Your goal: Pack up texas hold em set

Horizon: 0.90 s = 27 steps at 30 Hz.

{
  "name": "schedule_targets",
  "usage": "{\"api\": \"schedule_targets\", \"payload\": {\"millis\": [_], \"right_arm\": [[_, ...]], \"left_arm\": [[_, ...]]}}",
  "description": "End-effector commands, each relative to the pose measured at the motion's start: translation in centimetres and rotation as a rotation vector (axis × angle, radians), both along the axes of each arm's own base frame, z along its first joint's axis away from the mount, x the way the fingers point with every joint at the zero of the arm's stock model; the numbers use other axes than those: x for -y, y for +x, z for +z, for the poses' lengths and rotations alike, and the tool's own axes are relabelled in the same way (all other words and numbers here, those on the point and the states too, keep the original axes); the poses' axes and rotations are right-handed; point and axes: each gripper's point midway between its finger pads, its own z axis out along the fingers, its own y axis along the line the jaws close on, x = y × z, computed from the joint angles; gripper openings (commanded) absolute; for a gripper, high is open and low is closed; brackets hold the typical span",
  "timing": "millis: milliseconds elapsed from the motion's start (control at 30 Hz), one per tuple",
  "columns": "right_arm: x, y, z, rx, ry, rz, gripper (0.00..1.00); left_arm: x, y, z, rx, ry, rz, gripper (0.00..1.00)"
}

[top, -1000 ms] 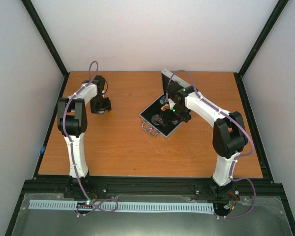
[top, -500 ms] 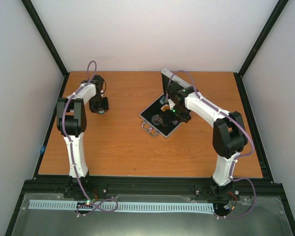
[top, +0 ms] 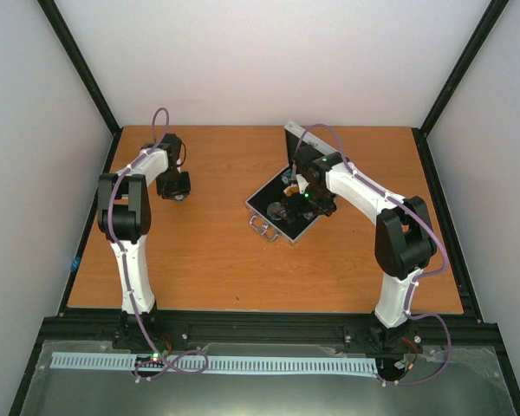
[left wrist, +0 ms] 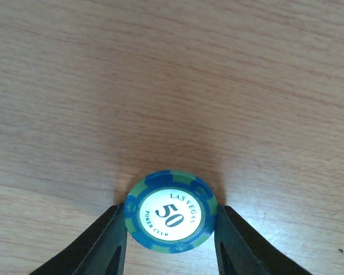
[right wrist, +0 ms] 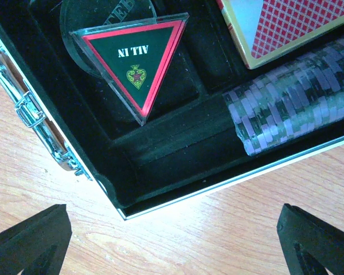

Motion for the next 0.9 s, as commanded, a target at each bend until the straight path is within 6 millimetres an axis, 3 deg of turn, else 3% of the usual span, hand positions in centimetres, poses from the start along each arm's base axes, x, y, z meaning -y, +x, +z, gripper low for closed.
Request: {"api": "schedule_targets", "payload": {"millis": [0, 233, 600, 867], "right_arm": [[0.0, 0.5, 0.8, 0.021, 0.014, -0.010, 1.00], [-0.3, 0.7, 0.9, 0.022, 0.022, -0.013, 1.00], [-0.3, 0.8, 1.1, 0.027, 0.024, -0.010, 1.00], [-0.3, 1.8, 2.6, 0.085, 0.033, -0.028, 1.00]], "left_arm": [[0.4, -1.1, -0.1, -0.039, -0.036, -0.010, 0.17], [0.8, 0.0, 3.8, 0.043, -0.062, -0.028, 0.15], [2.5, 0.0, 7.3, 0.114, -0.157, -0.047, 0.15], [5.1, 0.3, 9.5, 0.166, -0.230, -0.078, 0.15]]}}
